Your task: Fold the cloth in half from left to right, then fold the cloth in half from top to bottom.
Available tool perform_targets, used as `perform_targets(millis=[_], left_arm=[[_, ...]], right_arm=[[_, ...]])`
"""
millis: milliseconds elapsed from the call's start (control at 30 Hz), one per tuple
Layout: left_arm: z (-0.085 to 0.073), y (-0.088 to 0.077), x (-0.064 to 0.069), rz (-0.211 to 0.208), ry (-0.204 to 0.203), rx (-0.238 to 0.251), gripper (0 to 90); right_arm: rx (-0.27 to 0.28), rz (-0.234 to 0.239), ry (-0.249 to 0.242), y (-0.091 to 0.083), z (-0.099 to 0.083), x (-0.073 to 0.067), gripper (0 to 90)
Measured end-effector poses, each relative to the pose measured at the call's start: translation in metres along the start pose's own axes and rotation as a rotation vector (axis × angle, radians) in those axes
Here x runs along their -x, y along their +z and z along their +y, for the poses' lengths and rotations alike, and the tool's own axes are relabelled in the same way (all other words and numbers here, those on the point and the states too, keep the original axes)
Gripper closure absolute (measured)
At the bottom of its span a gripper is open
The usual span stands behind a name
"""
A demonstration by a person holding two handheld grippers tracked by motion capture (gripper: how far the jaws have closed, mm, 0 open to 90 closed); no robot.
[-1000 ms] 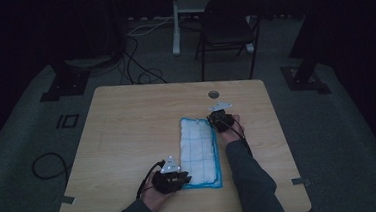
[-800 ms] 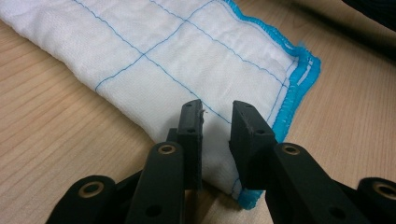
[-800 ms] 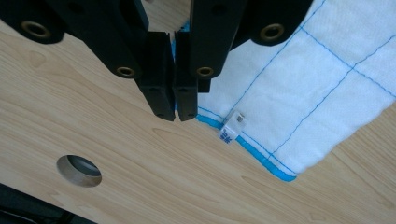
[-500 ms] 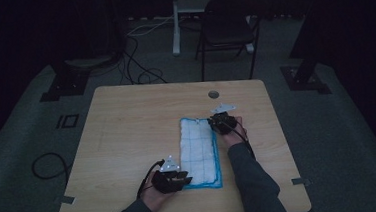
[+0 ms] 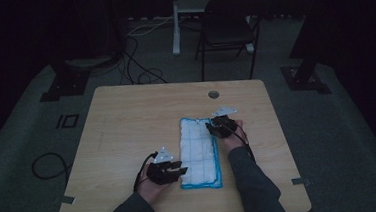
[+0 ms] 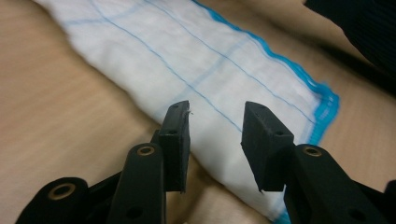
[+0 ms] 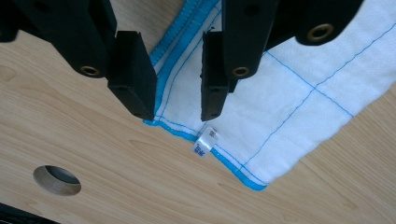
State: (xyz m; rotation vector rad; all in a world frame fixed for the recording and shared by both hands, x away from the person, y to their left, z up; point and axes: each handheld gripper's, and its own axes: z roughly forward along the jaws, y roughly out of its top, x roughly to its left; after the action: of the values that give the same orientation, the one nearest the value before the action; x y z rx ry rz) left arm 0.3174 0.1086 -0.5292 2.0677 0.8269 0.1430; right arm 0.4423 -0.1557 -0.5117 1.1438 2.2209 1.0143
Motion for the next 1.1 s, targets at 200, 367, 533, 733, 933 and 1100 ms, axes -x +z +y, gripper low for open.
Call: perform_targets(millis=[200, 367, 533, 733, 933, 1100], left_arm=[[0.010, -0.006, -0.013, 0.038, -0.008, 0.020, 61.4], [0.019, -0.008, -0.024, 0.066, -0.001, 0.032, 60.5], [0.025, -0.005, -0.030, 0.080, 0.001, 0.034, 60.1], [0.037, 0.000, -0.045, 0.122, 0.007, 0.032, 58.6], [0.052, 0.001, -0.060, 0.165, -0.009, 0.052, 57.7], [0.063, 0.004, -0.068, 0.189, -0.013, 0.062, 57.4]], right_arm=[[0.005, 0.007, 0.009, -0.003, -0.002, 0.001, 63.7], [0.008, 0.010, 0.004, -0.005, -0.003, 0.001, 62.3], [0.007, 0.014, 0.000, -0.006, -0.003, 0.000, 61.6], [0.002, 0.018, 0.004, -0.005, -0.005, 0.000, 60.0], [0.003, 0.014, 0.015, -0.004, -0.005, 0.002, 59.0], [0.001, 0.013, 0.021, -0.002, -0.005, 0.003, 58.7]])
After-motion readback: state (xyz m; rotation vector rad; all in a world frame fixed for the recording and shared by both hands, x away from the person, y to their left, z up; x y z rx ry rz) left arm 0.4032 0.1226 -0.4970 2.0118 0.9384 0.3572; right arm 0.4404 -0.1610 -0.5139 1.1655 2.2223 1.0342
